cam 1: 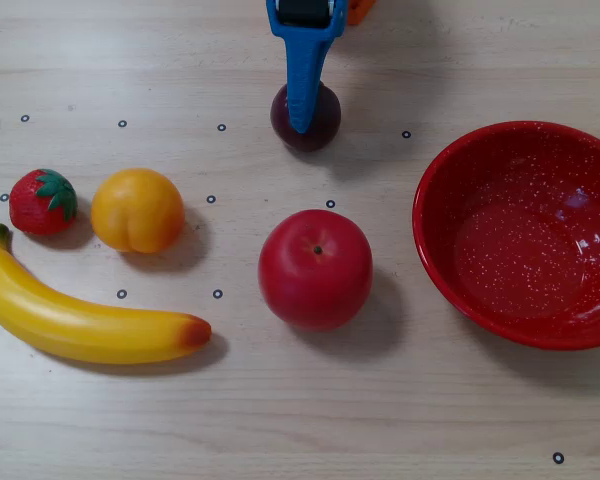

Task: Put plum in the red bowl.

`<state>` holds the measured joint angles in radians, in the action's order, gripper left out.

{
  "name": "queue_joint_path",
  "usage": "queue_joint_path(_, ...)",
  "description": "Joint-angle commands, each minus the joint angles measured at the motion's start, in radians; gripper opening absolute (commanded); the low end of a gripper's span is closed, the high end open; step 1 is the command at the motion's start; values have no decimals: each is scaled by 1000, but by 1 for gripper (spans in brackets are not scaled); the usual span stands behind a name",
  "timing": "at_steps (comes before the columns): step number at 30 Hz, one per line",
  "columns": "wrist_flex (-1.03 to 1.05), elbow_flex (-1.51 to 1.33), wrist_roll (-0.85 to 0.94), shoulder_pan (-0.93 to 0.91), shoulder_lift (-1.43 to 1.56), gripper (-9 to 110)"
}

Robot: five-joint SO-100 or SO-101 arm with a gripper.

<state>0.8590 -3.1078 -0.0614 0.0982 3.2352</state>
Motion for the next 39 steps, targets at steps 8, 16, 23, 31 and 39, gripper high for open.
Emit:
queue_joint_path(8,8,-11,11,-18,-21,0)
queue_joint_path(16,-23,0,-26,-48,-71,0)
queue_joint_path(23,-61,3,-44,-52,-94,0)
queue_joint_path(31,-23,67,-83,-29,-118,1)
queue_joint_path(39,-3,179,-89,-29,-135,0)
